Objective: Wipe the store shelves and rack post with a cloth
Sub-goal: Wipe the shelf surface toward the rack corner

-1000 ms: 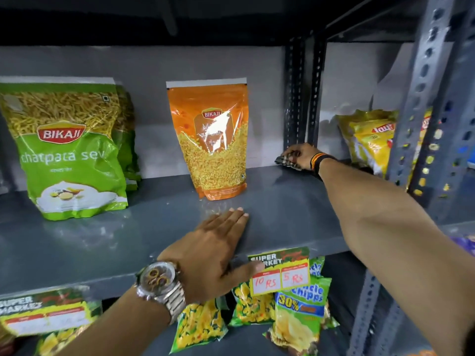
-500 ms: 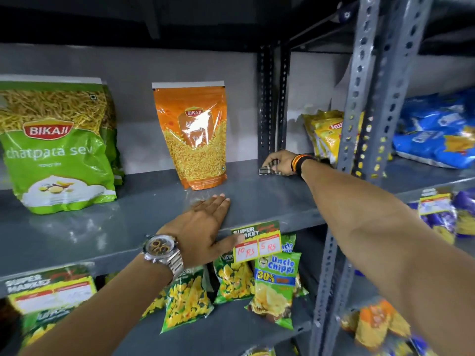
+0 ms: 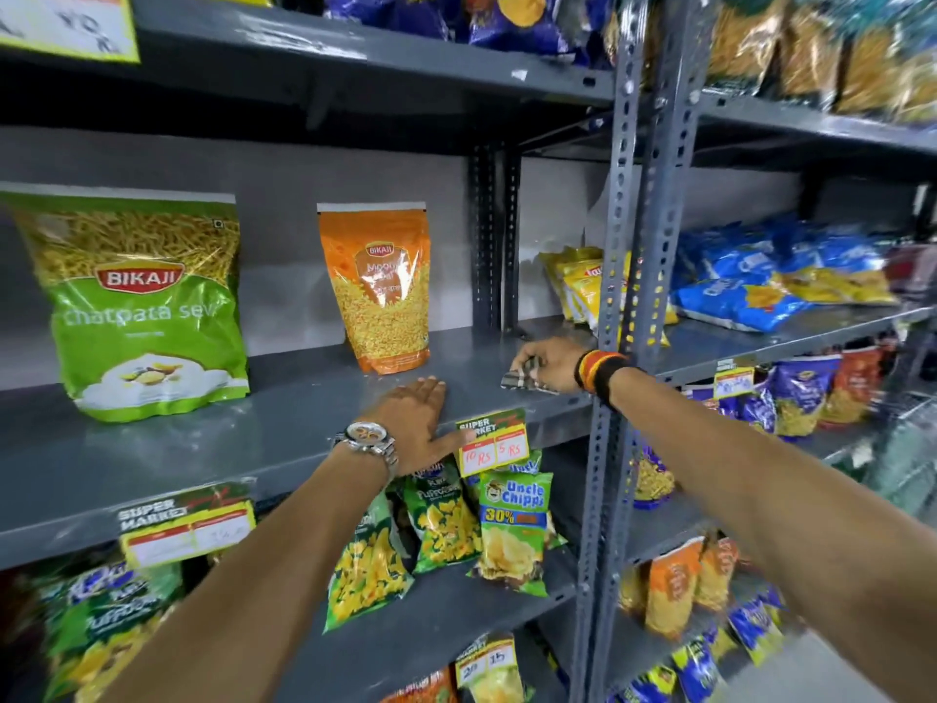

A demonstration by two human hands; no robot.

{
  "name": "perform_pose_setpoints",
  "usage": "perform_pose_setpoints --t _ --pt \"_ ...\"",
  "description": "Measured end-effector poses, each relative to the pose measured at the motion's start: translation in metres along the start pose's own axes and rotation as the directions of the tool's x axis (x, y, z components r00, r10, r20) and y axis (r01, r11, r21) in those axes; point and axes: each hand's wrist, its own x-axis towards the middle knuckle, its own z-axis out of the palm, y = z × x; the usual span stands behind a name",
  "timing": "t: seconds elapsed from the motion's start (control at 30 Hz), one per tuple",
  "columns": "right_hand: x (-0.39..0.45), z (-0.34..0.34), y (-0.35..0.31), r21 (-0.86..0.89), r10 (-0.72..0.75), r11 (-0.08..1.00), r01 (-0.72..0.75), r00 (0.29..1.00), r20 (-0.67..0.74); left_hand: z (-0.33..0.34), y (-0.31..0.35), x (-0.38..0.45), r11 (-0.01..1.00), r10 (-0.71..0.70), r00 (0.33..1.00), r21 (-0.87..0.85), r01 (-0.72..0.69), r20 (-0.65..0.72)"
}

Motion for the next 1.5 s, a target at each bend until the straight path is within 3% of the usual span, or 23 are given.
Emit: perform_pose_setpoints --t 0.07,0.13,0.2,0.3,0.4,0.43,0.57,0.77,1.13,1.23,1.33,1.5 --pt "-0.025 -0.019 -0.009 0.094 -0.046 0.995 0.037 0.994 0.094 -0.005 -0.001 -0.002 1.0 0.017 1.0 -0.006 -0.017 0.013" --pt "-0.032 -0.028 -0.013 0.166 -0.063 0.984 0.068 0.997 -0.037 -0.009 -0.008 -0.006 1.0 0.029 0.999 0.004 -0.029 0.039" --pt "-0.028 -0.018 -0.013 0.116 -0.034 0.992 0.051 0.988 -0.149 -0.011 -0.017 -0.013 1.0 0.013 0.999 0.013 -0.013 0.049" --pt "-0.022 0.0 -0.004 -0.014 -0.073 0.997 0.073 0.997 -0.025 -0.009 -0.025 -0.022 0.999 -0.027 0.998 -0.024 0.028 0.05" --pt "-0.041 -0.018 -0.007 0.115 -0.176 0.981 0.154 0.96 0.217 -0.004 -0.023 -0.025 0.999 -0.026 1.0 -0.025 0.026 0.013" --pt "-0.043 -0.025 -0.008 0.141 -0.207 0.974 0.18 0.955 0.213 -0.003 -0.023 -0.024 0.999 -0.024 1.0 -0.02 0.024 0.007" --pt "0.004 -0.021 -0.021 0.143 -0.234 0.958 0.248 0.966 -0.107 0.001 -0.028 -0.019 1.0 -0.011 1.0 -0.028 0.012 0.006" --pt "0.13 0.008 -0.029 0.157 -0.138 0.971 0.182 0.957 -0.254 0.002 -0.029 -0.019 0.999 -0.027 0.999 -0.018 0.028 0.039" --pt "0.266 0.064 -0.039 -0.003 -0.108 0.994 0.108 0.99 -0.093 0.008 -0.034 -0.016 0.999 -0.032 0.999 -0.035 0.031 -0.013" --pt "0.262 0.069 -0.036 -0.081 -0.159 0.985 0.154 0.985 -0.066 0.009 -0.034 -0.016 0.999 -0.026 1.0 -0.026 0.026 -0.016" --pt "0.232 0.053 -0.03 -0.022 -0.269 0.963 0.269 0.963 -0.009 0.007 -0.031 -0.017 0.999 -0.026 1.0 -0.019 0.026 -0.006" --pt "0.182 0.009 -0.02 0.01 -0.31 0.948 0.318 0.915 0.26 0.003 -0.029 -0.018 0.999 -0.027 0.999 -0.021 0.027 0.019"
